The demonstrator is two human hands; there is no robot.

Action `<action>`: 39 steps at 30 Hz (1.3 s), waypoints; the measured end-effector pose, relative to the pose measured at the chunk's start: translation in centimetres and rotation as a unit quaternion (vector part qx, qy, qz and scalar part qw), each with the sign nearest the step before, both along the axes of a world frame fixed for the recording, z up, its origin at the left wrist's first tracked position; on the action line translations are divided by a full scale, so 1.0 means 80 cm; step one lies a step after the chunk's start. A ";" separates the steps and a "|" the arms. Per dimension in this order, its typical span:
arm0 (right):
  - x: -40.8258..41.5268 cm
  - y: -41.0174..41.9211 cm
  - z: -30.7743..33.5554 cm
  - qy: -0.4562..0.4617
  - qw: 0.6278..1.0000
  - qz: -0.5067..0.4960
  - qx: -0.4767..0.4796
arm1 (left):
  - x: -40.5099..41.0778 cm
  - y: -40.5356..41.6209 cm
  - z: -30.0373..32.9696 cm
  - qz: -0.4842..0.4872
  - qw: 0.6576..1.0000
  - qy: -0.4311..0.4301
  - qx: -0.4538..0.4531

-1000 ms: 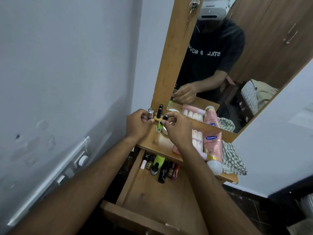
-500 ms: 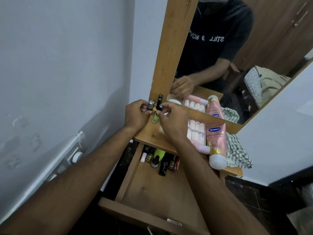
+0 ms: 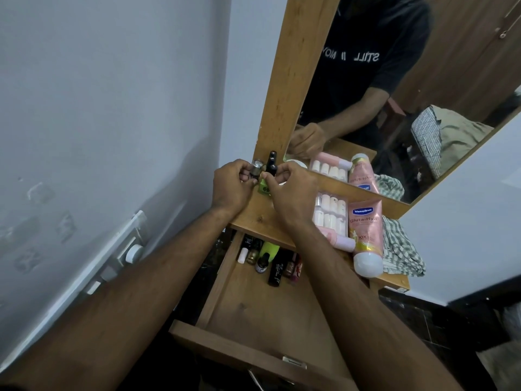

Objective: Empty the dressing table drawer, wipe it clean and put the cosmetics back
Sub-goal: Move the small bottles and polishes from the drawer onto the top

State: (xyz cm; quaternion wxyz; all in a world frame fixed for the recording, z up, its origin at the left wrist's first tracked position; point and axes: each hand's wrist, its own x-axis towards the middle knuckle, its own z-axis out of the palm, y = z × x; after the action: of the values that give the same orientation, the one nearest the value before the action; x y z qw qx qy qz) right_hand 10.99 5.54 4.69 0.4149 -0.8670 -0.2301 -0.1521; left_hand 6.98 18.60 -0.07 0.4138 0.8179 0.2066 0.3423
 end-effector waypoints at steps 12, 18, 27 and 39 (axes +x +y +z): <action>-0.026 -0.020 0.004 -0.068 0.996 0.025 0.047 | -0.006 -0.005 0.004 -0.001 1.000 -0.005 0.025; -0.100 -0.091 -0.019 -0.117 0.986 0.088 0.085 | -0.023 -0.015 0.006 0.007 1.000 -0.015 0.017; -0.104 -0.167 -0.110 0.115 0.967 0.113 -0.196 | -0.091 -0.093 0.006 0.004 0.993 -0.039 0.112; -0.093 -0.129 -0.112 0.150 0.958 0.041 -0.243 | -0.137 -0.142 -0.019 -0.040 0.982 0.065 0.173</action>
State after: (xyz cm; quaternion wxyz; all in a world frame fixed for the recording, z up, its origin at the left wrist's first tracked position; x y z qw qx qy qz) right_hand 3.58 -4.80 -4.28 0.2278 -0.9443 -0.2305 0.0573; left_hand -3.96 7.26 -1.57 0.2648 0.9052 0.1379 0.3026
